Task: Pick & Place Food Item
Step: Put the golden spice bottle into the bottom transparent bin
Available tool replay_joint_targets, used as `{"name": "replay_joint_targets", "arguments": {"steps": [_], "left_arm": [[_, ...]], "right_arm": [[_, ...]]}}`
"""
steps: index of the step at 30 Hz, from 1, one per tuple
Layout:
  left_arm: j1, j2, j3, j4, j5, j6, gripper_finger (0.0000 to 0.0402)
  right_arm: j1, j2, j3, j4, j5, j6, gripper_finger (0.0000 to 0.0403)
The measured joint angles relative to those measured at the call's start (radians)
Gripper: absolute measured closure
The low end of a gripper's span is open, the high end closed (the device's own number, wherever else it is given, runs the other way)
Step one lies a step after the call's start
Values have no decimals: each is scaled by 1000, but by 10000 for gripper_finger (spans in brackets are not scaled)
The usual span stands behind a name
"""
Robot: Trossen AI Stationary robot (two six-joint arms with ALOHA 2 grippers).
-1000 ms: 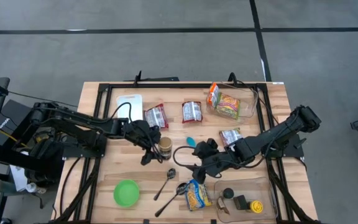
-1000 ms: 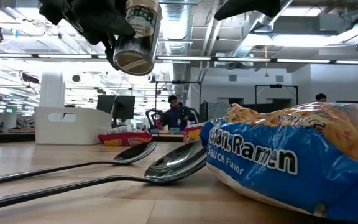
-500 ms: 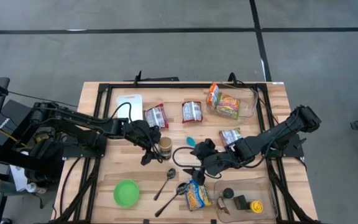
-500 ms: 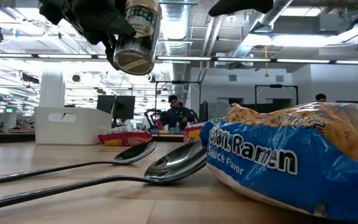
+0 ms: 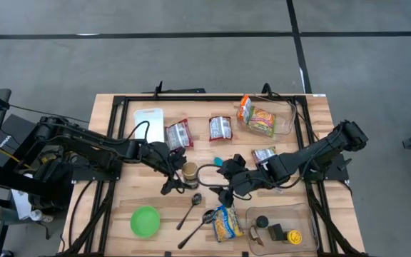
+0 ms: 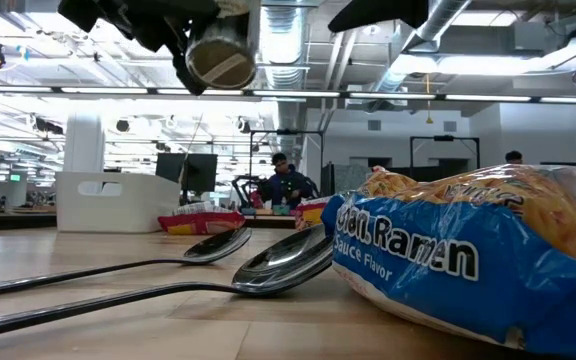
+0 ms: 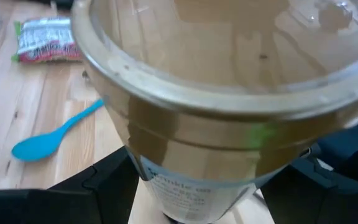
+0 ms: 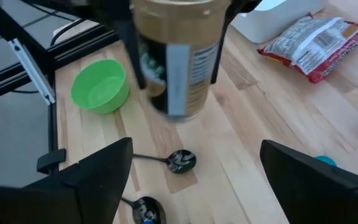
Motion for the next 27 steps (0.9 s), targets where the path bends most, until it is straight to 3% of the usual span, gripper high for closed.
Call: {"name": "replay_joint_targets", "arguments": {"steps": [18,27], "left_arm": [[-29,199,1,317,9,-77,128],[-29,239,51,327,9,-78,128]], "right_arm": [[-34,0,0,17,-33,0,56],[-34,0,0,18,-30,0,56]]}}
